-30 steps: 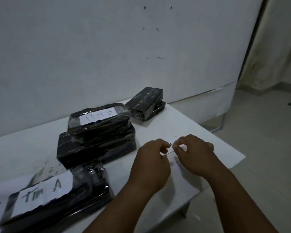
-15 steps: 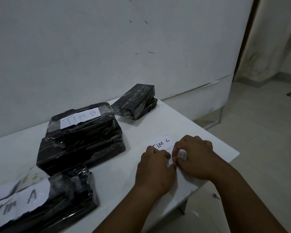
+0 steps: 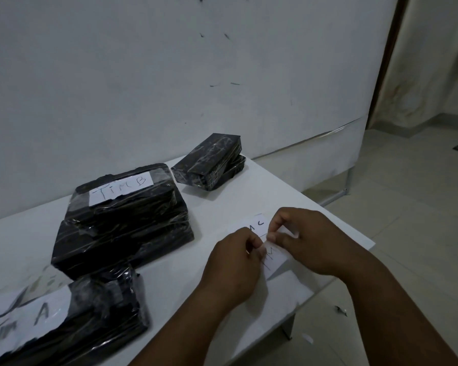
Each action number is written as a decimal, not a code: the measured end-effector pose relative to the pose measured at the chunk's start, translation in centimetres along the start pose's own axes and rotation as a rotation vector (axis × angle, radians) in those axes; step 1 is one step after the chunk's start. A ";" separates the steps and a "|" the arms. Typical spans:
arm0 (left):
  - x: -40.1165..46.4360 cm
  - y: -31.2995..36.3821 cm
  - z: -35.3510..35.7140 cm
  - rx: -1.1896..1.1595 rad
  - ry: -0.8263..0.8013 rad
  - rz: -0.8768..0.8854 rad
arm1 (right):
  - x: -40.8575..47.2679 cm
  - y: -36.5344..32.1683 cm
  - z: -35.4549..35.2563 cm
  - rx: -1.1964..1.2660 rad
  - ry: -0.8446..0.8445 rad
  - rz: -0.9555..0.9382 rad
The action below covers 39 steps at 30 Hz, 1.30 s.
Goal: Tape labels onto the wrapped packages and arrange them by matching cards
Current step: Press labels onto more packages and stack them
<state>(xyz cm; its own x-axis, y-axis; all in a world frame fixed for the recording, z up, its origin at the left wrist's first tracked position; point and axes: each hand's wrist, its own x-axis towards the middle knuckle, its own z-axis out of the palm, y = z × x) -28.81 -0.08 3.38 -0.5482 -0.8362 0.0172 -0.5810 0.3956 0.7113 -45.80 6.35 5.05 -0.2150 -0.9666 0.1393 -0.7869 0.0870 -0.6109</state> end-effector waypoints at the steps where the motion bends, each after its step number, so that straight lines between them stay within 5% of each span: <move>1: -0.1 0.0 -0.3 -0.030 0.000 0.004 | 0.1 -0.1 -0.2 0.030 0.013 -0.005; 11: -0.6 0.9 -5.4 -0.387 0.223 0.017 | 2.3 -2.3 -2.2 0.313 0.293 -0.034; 17: 0.1 1.1 -9.3 -0.352 0.514 0.037 | 6.1 -4.1 -0.5 0.684 0.385 0.184; 28: 0.5 1.0 -13.9 -0.332 0.657 0.035 | 17.8 -7.2 6.5 0.906 0.100 0.651; 39: 0.7 0.7 -15.0 -0.377 0.672 0.056 | 21.5 -7.4 7.9 1.030 0.125 0.690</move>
<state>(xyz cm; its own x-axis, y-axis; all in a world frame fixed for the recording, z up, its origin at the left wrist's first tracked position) -20.55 -6.14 14.42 -0.0180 -0.9176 0.3972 -0.2533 0.3884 0.8860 -40.07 -16.96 6.43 -0.5010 -0.7599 -0.4142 0.3191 0.2827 -0.9046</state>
